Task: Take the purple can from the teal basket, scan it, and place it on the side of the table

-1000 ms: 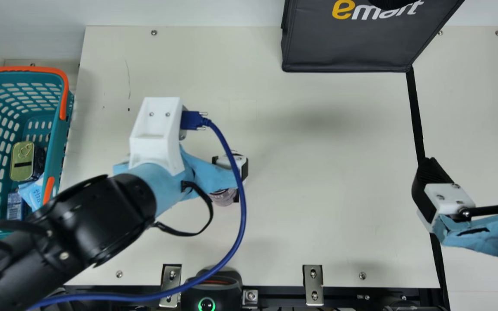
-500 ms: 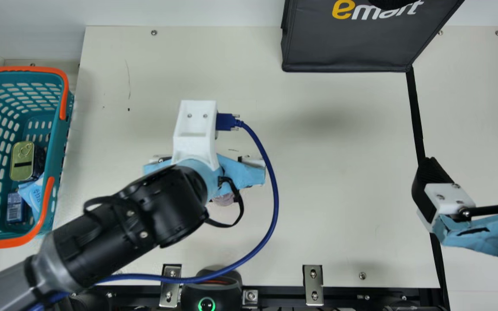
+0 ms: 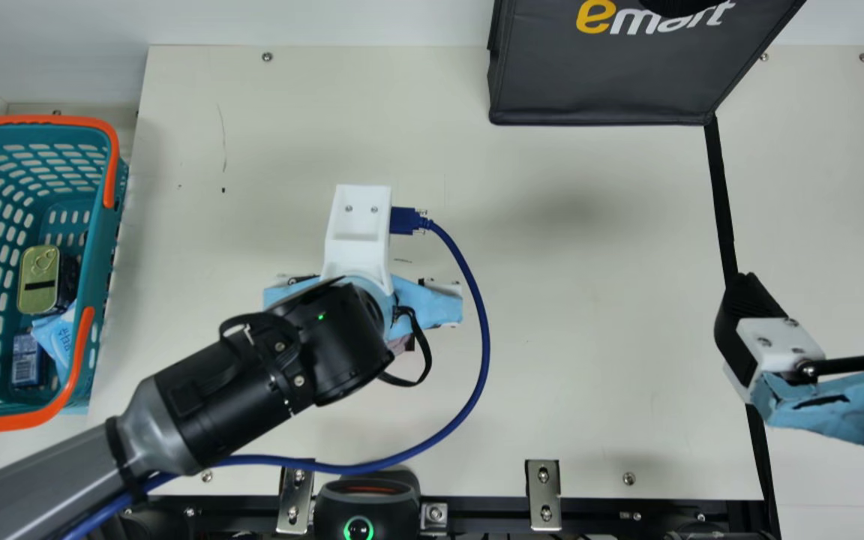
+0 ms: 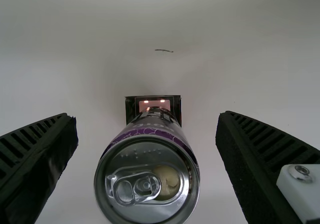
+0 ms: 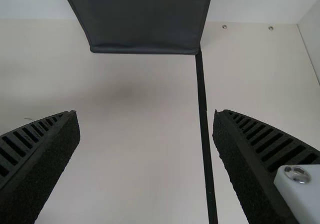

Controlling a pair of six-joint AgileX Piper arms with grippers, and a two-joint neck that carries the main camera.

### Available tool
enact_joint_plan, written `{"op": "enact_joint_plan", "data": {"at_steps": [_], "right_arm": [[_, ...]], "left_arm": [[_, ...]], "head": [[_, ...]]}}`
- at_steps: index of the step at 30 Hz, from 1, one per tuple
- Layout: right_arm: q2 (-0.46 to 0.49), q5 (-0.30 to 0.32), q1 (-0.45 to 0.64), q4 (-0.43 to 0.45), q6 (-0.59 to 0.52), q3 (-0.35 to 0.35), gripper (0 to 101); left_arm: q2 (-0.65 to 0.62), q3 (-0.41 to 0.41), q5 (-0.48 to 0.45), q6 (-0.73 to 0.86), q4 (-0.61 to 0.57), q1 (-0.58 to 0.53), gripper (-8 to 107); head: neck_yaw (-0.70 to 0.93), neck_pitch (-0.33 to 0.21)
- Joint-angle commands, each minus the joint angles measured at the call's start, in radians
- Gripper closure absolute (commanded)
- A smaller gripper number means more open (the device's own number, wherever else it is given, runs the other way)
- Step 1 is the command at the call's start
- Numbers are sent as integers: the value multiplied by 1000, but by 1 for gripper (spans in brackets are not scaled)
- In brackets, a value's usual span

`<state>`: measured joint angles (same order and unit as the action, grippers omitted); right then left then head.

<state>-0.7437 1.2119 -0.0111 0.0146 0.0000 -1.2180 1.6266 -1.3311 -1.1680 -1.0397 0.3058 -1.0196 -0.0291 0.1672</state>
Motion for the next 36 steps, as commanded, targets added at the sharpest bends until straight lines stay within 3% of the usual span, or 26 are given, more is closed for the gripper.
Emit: {"op": "enact_joint_plan", "data": {"at_steps": [1,6,21,36], "right_arm": [[0,0,0,0,0,0,6],[0,0,0,0,0,0,6],[0,0,0,0,0,0,6],[0,0,0,0,0,0,6]], "left_arm": [[3,1,-1,4,-7,1,9],[8,-1,-5,9,-17,0,9],[-7,5,4,35,-16,0,107],[-112,92,38,253,-53,12,107]], "head": [[2,-29],[2,-29],[2,-29],[2,-29]]}}
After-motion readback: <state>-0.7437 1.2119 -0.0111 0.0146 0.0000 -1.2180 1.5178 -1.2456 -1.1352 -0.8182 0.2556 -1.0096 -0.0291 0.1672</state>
